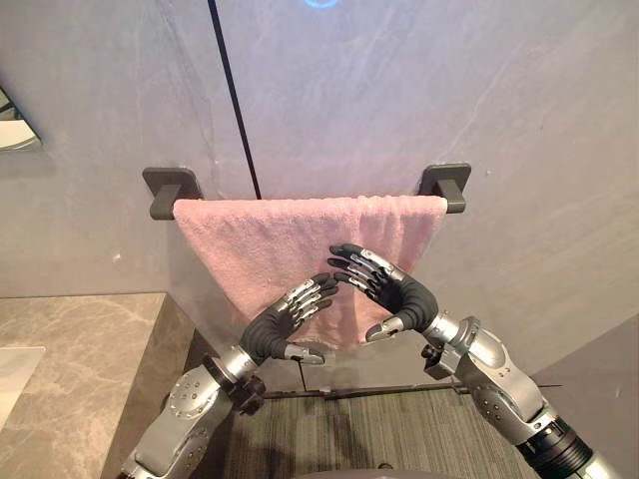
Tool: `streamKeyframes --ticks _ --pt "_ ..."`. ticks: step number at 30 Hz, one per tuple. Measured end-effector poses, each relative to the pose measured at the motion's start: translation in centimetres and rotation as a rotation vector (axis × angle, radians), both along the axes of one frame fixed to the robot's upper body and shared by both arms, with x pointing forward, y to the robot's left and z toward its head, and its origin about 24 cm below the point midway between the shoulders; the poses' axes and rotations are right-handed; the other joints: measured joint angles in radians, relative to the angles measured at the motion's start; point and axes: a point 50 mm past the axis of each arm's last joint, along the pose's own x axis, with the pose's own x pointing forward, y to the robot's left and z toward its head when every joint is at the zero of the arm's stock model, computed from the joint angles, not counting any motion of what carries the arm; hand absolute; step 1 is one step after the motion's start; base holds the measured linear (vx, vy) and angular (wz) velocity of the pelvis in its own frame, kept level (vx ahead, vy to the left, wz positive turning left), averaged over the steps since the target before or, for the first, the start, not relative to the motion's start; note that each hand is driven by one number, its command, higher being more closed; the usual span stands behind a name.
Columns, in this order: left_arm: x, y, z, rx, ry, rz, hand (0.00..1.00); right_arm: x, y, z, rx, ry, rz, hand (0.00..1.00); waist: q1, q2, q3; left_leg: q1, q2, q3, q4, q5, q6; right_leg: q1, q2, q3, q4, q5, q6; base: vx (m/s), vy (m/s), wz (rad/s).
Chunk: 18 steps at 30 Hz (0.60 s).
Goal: Organize washtable
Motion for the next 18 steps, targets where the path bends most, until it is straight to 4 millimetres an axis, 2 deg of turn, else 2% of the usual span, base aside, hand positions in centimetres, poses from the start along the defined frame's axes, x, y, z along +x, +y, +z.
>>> streamKeyframes --ticks 3,5,7,9,14,18 --pt "0.5 0.3 -0.4 -0.007 0.004 0.083 0.00 0.2 0.3 -0.4 -0.021 -0.003 -0.028 0.00 0.001 0.000 0.001 -0.005 0.000 -0.001 0.000 0.000 0.000 -0.004 0.000 -0.001 0.000 0.000 0.000 -0.01 -0.010 0.01" --pt "1.0 0.7 0.2 -0.043 -0.030 0.139 0.00 0.5 0.4 -1.4 -0.071 0.026 -0.041 0.00 0.002 -0.001 0.002 -0.010 0.000 -0.001 0.000 0.000 0.000 -0.009 0.000 -0.001 0.000 0.000 0.000 -0.03 -0.023 0.01" --pt "2.0 0.9 1.8 -0.107 -0.126 0.197 0.00 0.4 -0.3 -4.8 -0.199 0.156 -0.083 0.00 0.018 -0.001 0.002 -0.018 -0.001 -0.005 0.001 0.000 0.000 -0.014 -0.002 -0.005 0.001 0.000 0.000 -0.04 -0.023 0.04" --pt "2.2 1.3 2.3 -0.113 -0.156 0.234 0.00 0.3 -0.6 -5.7 -0.247 0.188 -0.105 0.00 0.024 0.002 0.005 -0.018 -0.001 -0.007 0.000 0.000 0.000 -0.015 -0.002 -0.007 0.000 0.000 0.000 -0.02 -0.012 0.02" --pt "2.3 1.1 2.1 -0.111 -0.164 0.276 0.00 1.6 -1.7 -4.5 -0.213 0.139 -0.220 0.00 0.024 0.003 0.006 -0.019 -0.002 -0.009 -0.002 0.000 0.000 -0.015 -0.002 -0.009 -0.001 -0.001 0.000 0.00 0.000 0.00" --pt "2.5 2.3 1.7 -0.092 -0.158 0.372 0.00 2.2 -2.2 -3.8 -0.182 0.119 -0.282 0.00 0.024 0.001 0.008 -0.018 -0.002 -0.009 -0.002 0.001 0.000 -0.015 -0.002 -0.009 -0.001 -0.001 0.000 -0.04 -0.022 0.00"
